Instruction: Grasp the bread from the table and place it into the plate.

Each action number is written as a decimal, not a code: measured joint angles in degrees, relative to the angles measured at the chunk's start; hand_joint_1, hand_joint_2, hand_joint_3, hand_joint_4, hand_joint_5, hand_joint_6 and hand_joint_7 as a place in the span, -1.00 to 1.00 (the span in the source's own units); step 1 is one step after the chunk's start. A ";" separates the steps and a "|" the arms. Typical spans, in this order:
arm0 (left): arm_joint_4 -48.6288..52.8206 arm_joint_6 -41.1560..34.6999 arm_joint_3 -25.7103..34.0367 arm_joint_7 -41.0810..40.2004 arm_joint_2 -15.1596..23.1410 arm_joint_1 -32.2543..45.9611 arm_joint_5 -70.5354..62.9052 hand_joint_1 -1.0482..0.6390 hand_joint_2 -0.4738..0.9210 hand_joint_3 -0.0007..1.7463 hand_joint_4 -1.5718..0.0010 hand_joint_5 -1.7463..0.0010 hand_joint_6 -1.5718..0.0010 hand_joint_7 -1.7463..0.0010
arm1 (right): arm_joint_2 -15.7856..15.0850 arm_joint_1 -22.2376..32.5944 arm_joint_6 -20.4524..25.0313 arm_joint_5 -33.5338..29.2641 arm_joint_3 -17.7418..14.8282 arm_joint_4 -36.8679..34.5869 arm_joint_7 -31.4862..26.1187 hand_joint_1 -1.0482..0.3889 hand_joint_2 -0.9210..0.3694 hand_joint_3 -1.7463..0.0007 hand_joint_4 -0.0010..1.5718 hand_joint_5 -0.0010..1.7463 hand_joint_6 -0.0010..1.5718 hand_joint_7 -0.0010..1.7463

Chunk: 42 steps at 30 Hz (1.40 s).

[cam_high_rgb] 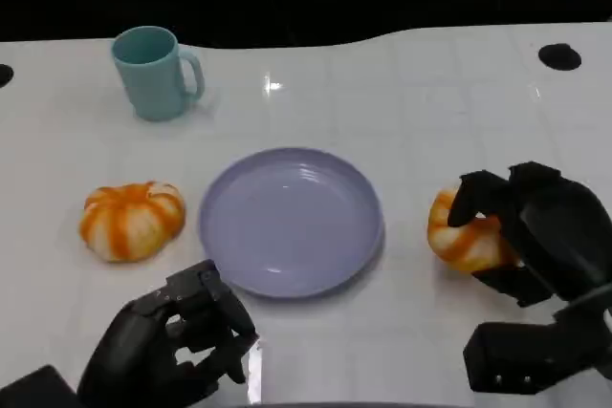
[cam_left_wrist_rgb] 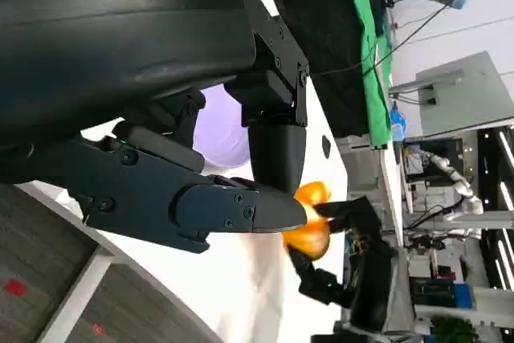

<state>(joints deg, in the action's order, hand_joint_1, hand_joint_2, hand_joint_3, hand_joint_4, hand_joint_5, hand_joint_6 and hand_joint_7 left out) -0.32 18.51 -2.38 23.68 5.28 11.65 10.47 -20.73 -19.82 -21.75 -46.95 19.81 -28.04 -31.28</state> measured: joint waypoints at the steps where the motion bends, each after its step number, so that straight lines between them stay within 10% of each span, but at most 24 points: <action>1: 0.00 0.00 0.00 0.00 -0.04 0.00 0.02 -0.42 1.00 -0.62 0.14 -1.00 0.27 -0.79 | 0.50 -0.29 -0.69 1.41 -0.16 0.29 0.40 0.37 0.08 -0.66 0.28 1.00 -0.04 1.00; 14: 0.23 0.27 -0.48 0.00 -0.22 -0.05 -0.65 -0.39 1.00 -0.63 0.14 -1.00 0.26 -0.80 | 8.98 -6.35 0.20 10.35 0.04 4.85 13.53 0.27 0.17 -0.75 0.27 1.00 -0.04 0.98; 27: -0.02 0.52 -1.47 0.00 -0.63 0.41 -1.01 -0.41 1.00 -0.62 0.14 -1.00 0.26 -0.81 | 16.41 -15.24 0.16 9.24 3.48 -7.36 14.01 0.20 0.10 -0.66 0.27 1.00 -0.04 0.98; 33: -0.54 0.51 -1.75 -0.01 -0.62 0.92 -1.15 -0.39 1.00 -0.61 0.15 -1.00 0.27 -0.81 | 17.92 -17.63 0.26 9.21 4.79 -12.41 14.43 0.26 -0.02 -0.48 0.17 1.00 0.13 0.25; 35: -0.62 0.50 -1.79 -0.01 -0.60 0.95 -1.27 -0.40 1.00 -0.61 0.15 -1.00 0.27 -0.81 | 18.47 -18.49 0.41 9.97 4.86 -14.03 16.28 0.18 -0.31 -0.01 -0.13 0.79 0.05 -0.34; 37: -0.90 0.49 -1.87 -0.04 -0.60 0.97 -1.36 -0.40 1.00 -0.62 0.15 -1.00 0.27 -0.81 | 18.58 -19.36 1.24 11.51 4.88 -15.00 20.88 0.03 -0.64 0.39 -0.40 -0.02 -0.13 -0.74; 42: -1.73 0.14 -2.02 -0.96 -0.61 0.97 -2.27 -0.40 1.00 -0.61 0.14 -1.00 0.27 -0.82 | 17.09 -21.13 3.77 11.36 6.75 -14.88 31.05 -0.20 -0.98 0.85 -0.69 -0.66 -0.52 -0.99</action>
<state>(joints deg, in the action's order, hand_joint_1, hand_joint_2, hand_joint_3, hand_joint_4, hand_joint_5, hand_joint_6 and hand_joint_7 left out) -2.05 18.65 -4.40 22.72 4.66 12.63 8.20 -3.64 -40.96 -17.98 -35.59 26.55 -42.92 -0.22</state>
